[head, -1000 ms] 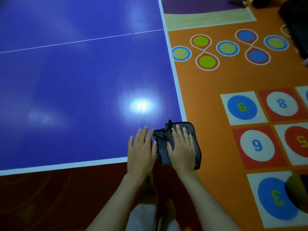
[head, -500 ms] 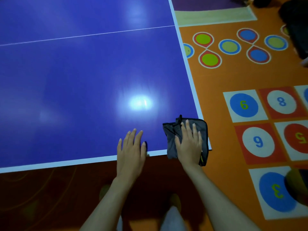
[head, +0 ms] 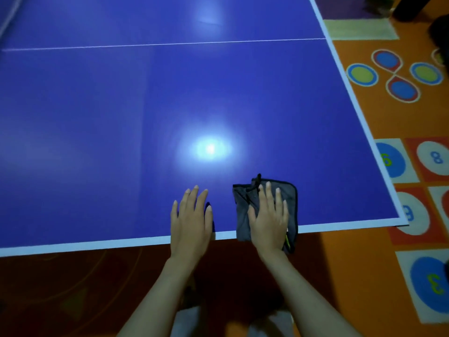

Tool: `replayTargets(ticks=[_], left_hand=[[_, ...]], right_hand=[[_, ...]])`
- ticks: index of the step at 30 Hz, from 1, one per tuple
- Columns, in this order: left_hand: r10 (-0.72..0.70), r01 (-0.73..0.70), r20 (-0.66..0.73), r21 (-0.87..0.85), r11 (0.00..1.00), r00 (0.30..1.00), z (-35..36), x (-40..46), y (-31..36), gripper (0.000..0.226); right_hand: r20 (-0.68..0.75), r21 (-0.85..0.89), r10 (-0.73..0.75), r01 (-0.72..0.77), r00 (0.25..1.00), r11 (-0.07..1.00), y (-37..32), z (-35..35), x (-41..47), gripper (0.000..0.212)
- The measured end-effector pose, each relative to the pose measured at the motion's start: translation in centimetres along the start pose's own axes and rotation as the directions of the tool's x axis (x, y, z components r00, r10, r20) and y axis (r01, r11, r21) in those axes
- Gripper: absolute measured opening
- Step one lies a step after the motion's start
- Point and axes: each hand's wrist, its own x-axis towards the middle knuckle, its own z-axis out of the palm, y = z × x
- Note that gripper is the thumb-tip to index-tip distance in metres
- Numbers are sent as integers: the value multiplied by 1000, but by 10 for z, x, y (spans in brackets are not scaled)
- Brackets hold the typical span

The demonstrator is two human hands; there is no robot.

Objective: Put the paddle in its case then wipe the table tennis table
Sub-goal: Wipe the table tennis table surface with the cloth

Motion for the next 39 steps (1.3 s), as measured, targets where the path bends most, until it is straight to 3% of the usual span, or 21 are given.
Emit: replayTargets(ticks=[10,17,23,30,39], left_hand=[[-176,174,-26,-76,982,984,-46,1,-147,44],[-258,250,-62,-117,961,964,-60,6,-189,52],[-283,278,-52,-84,957,958,-70,7,-203,52],[-213,211,-23,-80,974,977,-67,28,-190,51],[-123,122,7,-169,978,992,-37,63,-91,43]], right_hand=[[76,-20,-101,103,992,994,-168,43,-41,73],[114,-28,-199,204,973,979,-252,62,-44,71],[103,14,-235,234,967,972,-297,76,17,68],[117,100,-326,316,938,944,-272,69,60,63],[113,106,-196,184,974,977,-120,27,110,61]])
